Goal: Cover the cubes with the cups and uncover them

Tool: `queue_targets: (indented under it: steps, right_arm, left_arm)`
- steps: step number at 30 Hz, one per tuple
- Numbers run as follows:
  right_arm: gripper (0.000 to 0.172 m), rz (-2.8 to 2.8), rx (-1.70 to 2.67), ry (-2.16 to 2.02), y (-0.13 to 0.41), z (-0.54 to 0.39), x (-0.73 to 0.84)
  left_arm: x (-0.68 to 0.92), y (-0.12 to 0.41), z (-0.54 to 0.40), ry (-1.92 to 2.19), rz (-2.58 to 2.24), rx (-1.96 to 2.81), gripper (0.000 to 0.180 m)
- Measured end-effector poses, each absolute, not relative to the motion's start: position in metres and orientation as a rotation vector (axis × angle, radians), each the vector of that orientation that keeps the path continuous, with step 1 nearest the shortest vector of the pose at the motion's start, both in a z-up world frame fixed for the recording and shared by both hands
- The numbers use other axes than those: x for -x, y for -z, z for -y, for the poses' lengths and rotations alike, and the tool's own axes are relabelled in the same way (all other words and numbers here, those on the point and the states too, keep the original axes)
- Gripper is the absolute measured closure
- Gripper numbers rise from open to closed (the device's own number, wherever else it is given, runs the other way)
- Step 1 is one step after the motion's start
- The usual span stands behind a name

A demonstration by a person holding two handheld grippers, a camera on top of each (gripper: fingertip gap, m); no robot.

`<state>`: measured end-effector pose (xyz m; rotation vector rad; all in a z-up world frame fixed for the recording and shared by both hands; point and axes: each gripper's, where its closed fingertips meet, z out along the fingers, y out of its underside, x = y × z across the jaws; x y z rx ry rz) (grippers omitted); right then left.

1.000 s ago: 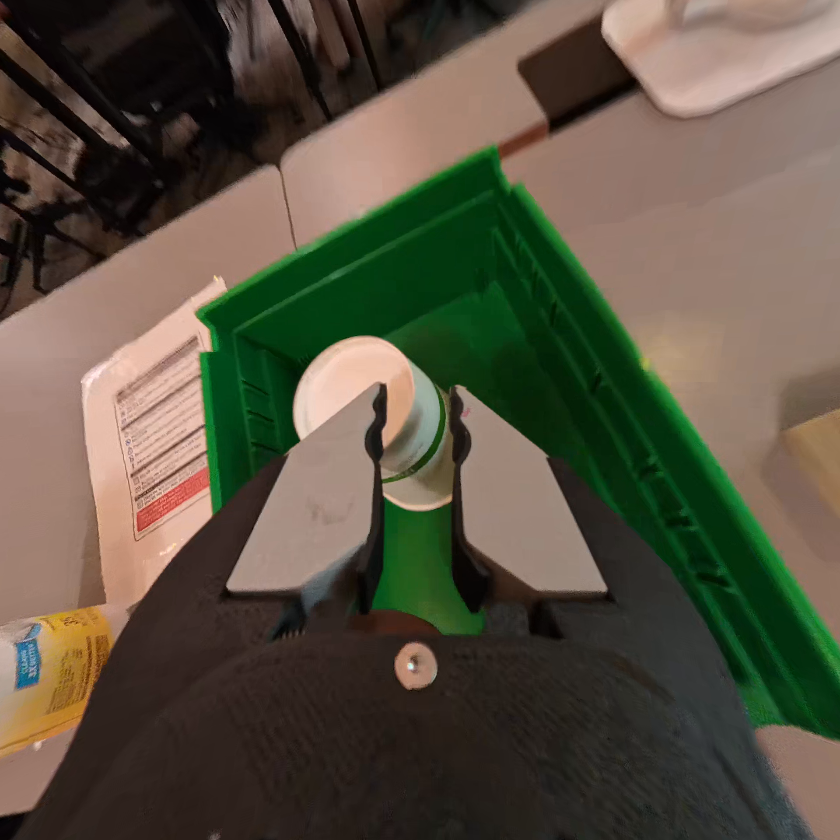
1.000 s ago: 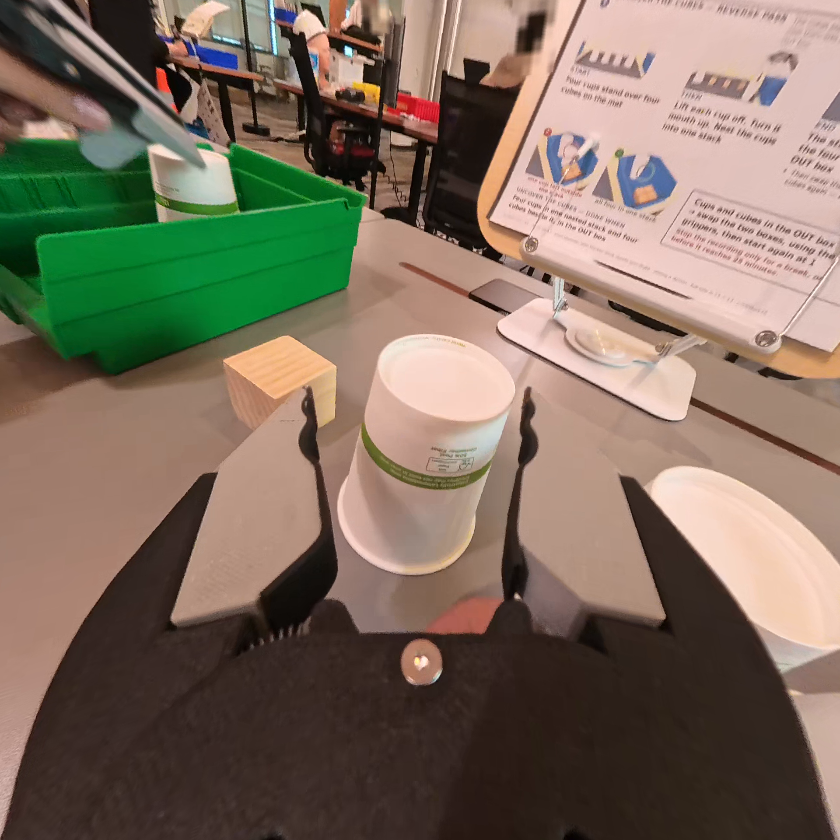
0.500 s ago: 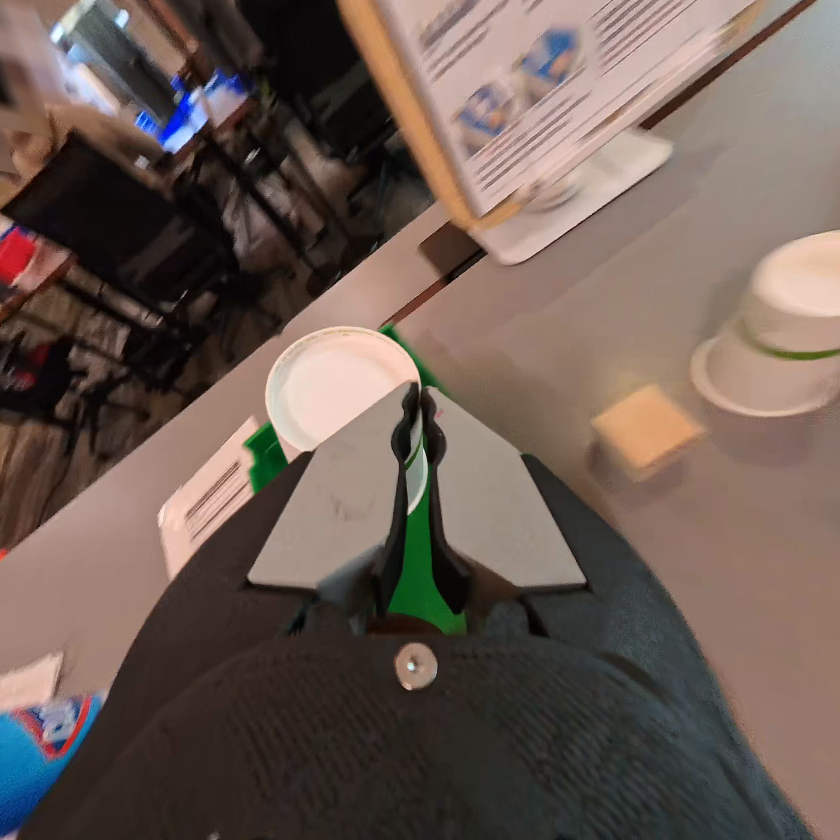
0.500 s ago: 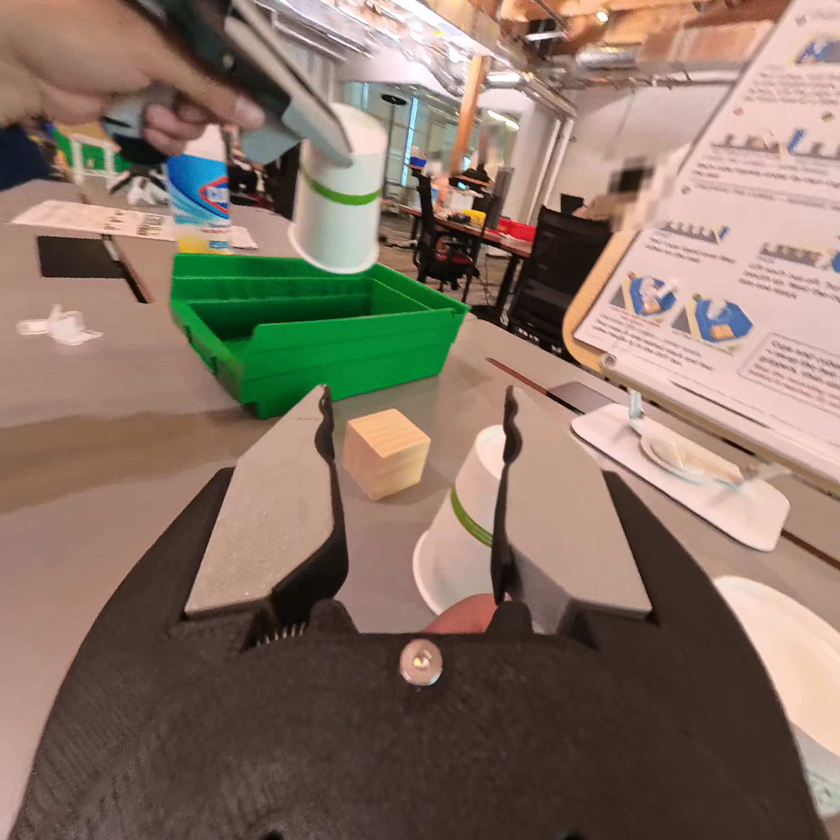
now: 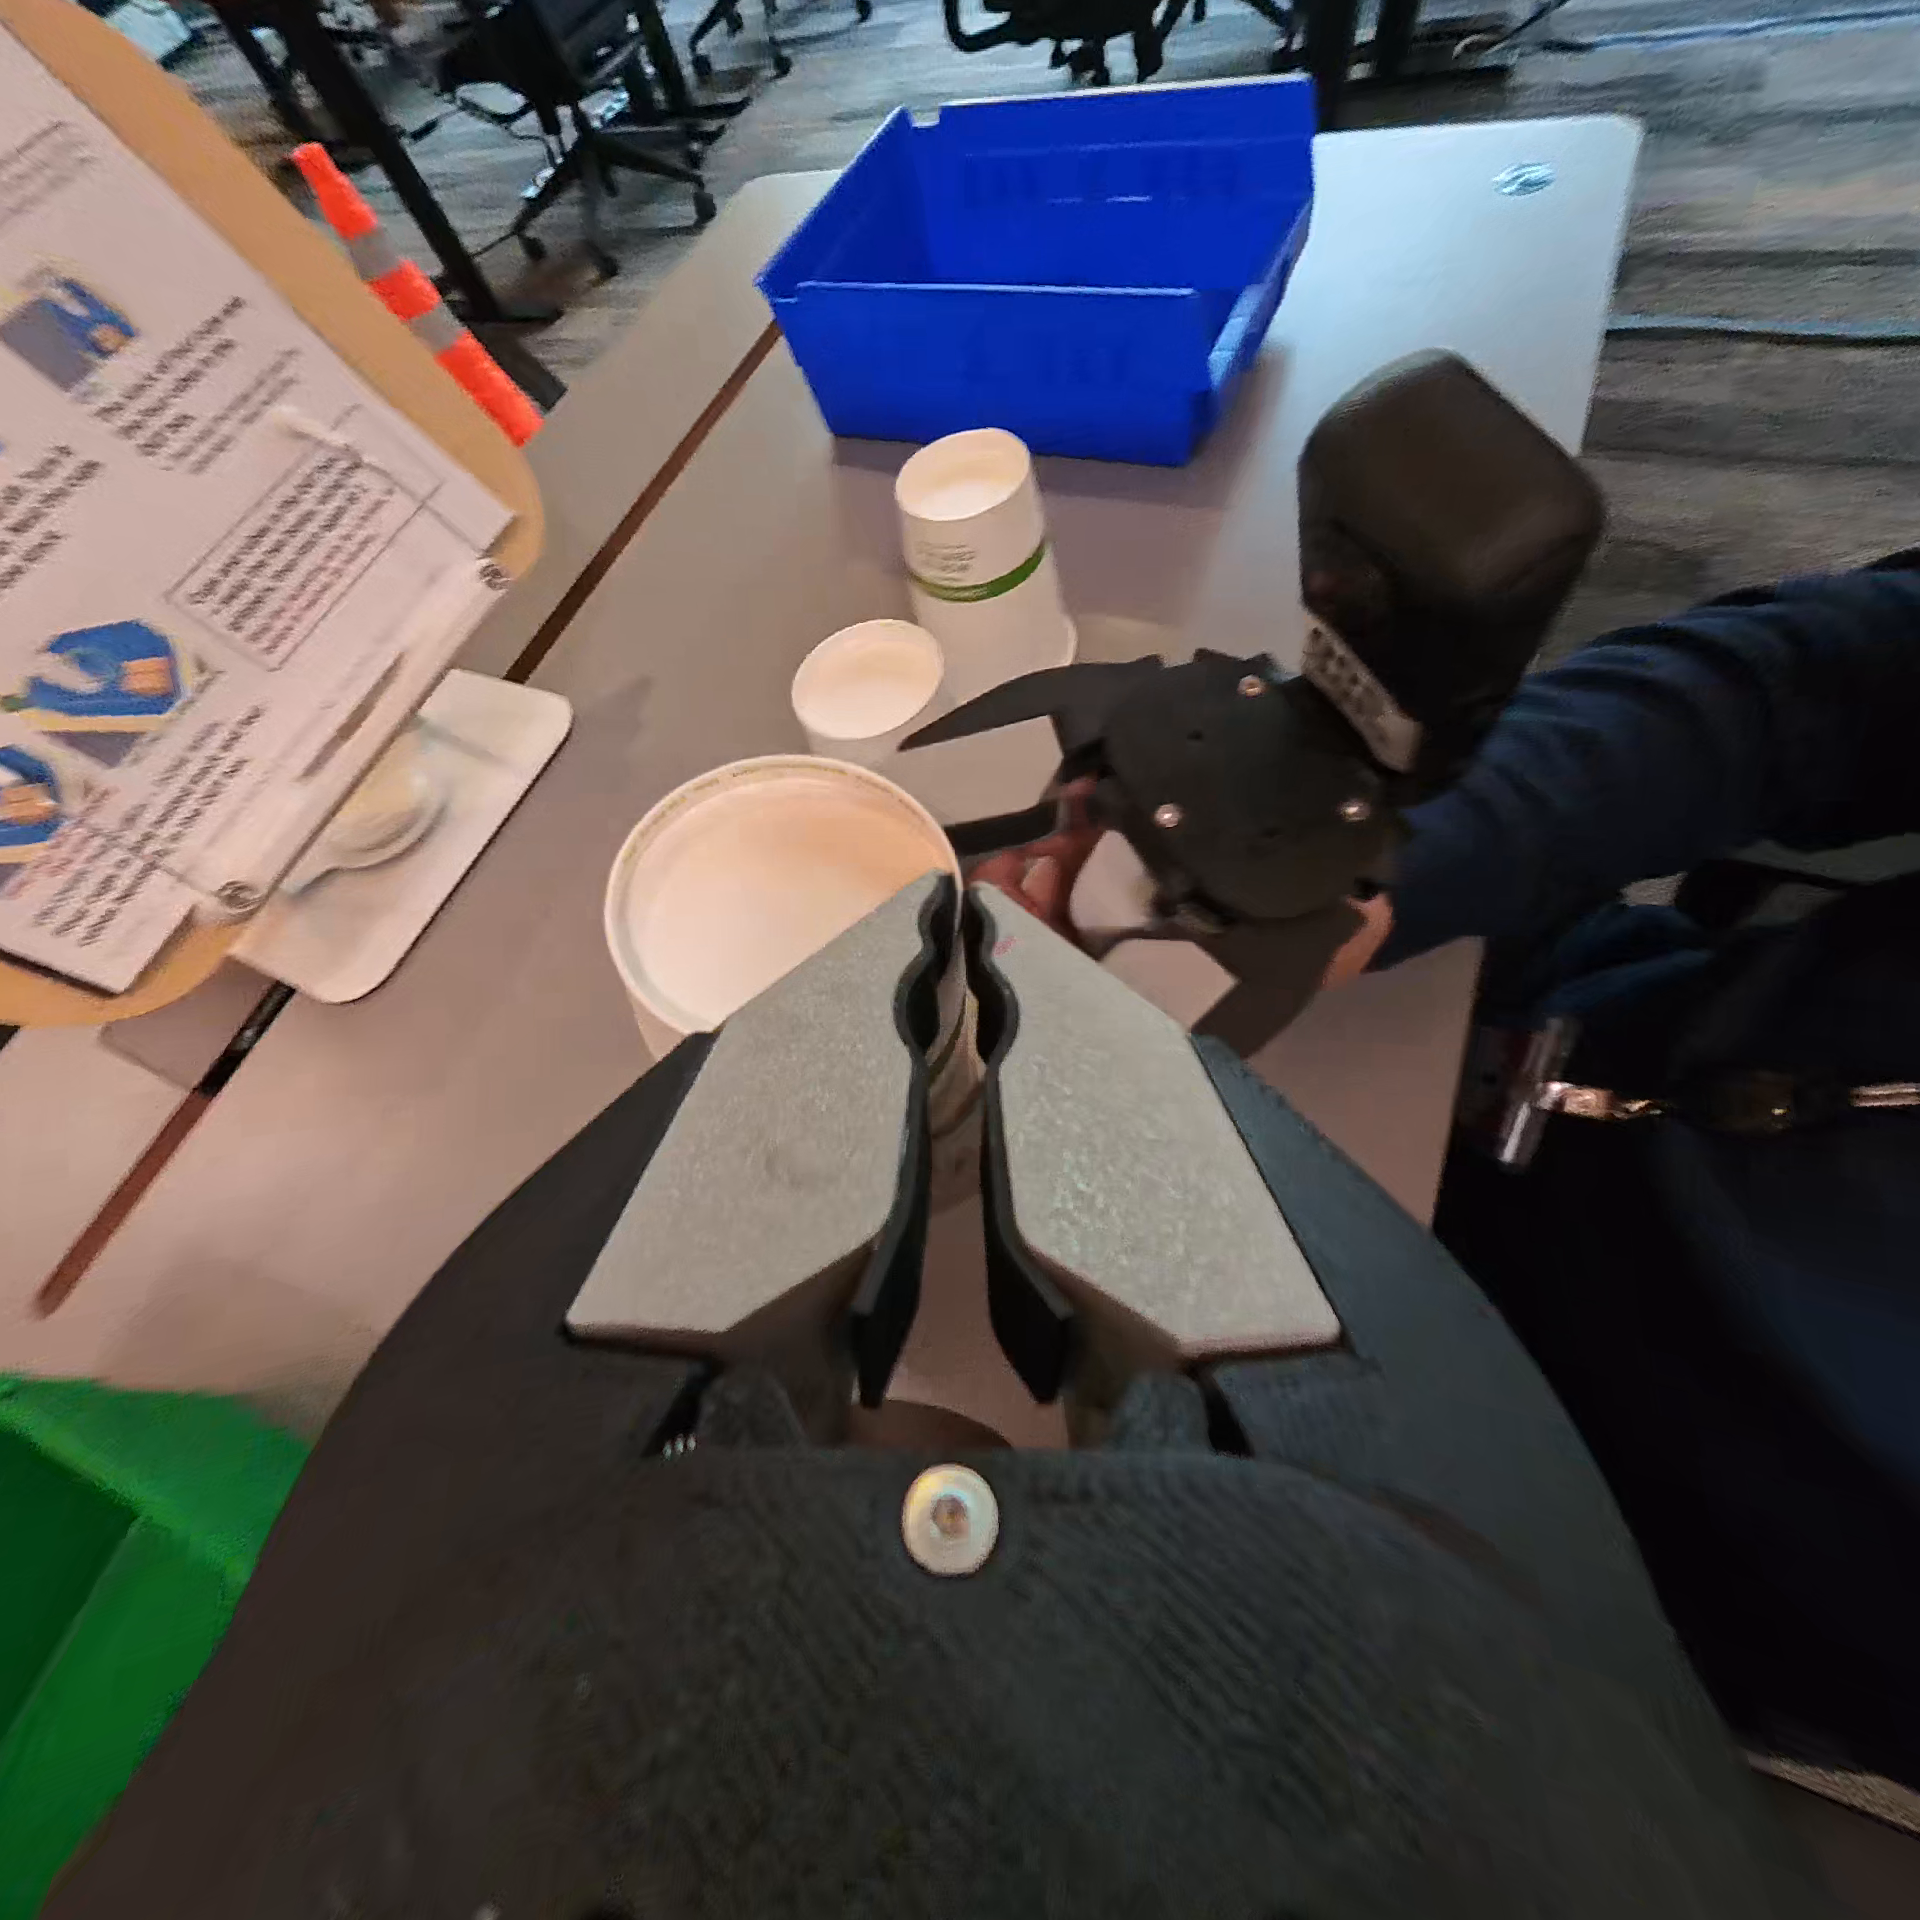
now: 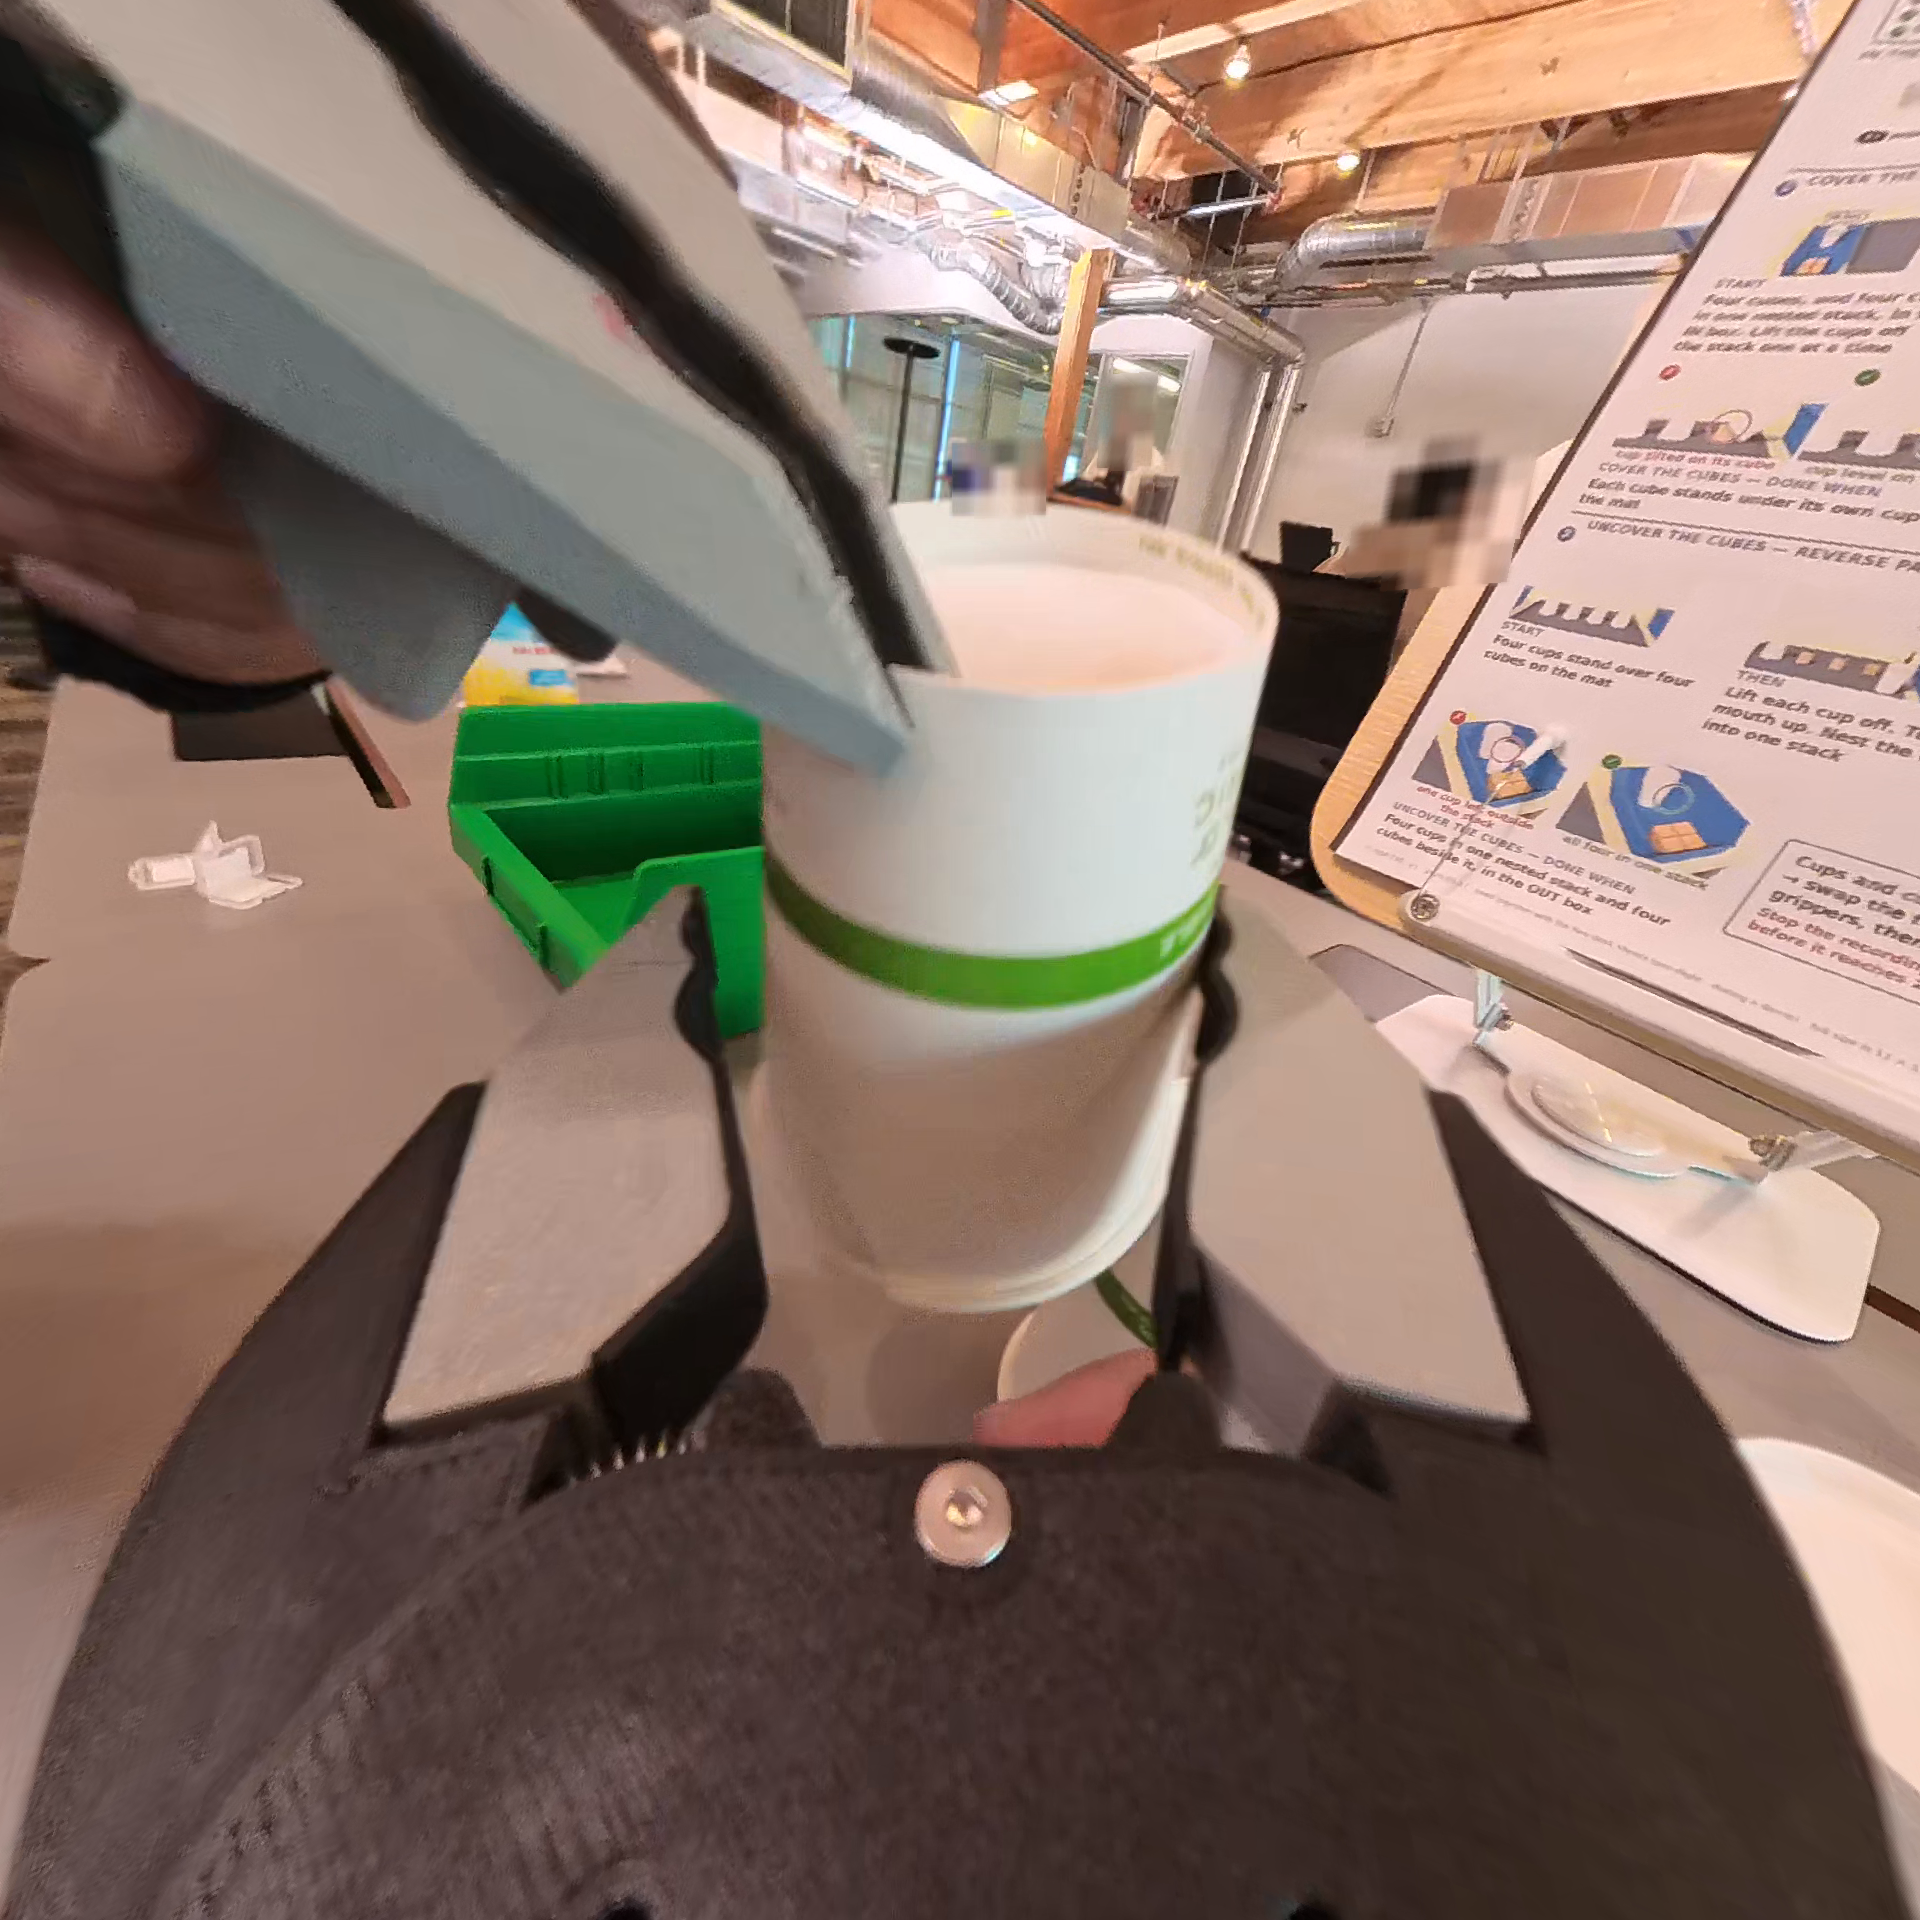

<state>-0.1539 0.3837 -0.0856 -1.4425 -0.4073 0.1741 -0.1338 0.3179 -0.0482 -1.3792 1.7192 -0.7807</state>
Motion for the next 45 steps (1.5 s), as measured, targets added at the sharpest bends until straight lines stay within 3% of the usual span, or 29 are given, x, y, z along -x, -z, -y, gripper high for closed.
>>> queue_targets:
  steps: [1,8,17,23,31,45]
  right_arm:
    - [0.088,0.399,1.434,-0.165,0.084,-0.384,0.151]
    - [0.09,0.43,1.409,-0.234,0.08,-0.378,0.155]
    - [0.091,0.394,1.426,-0.302,0.081,-0.378,0.146]
    - [0.091,0.392,1.447,-0.322,0.085,-0.38,0.145]
    - [0.091,0.398,1.436,-0.379,0.085,-0.379,0.149]
    - [0.091,0.531,1.457,-0.267,0.102,-0.381,0.169]
  left_arm:
    - [0.132,0.048,-0.316,0.794,-1.711,1.377,0.18]
    - [0.131,0.043,-0.31,0.886,-1.641,1.332,0.18]
    - [0.165,0.035,-0.354,0.796,-1.415,1.323,0.133]
    - [0.179,0.061,-0.377,0.956,-1.32,1.412,0.13]
    - [0.177,0.101,-0.375,1.026,-1.369,1.413,0.113]
    - [0.162,0.081,-0.374,1.174,-1.219,1.398,0.084]
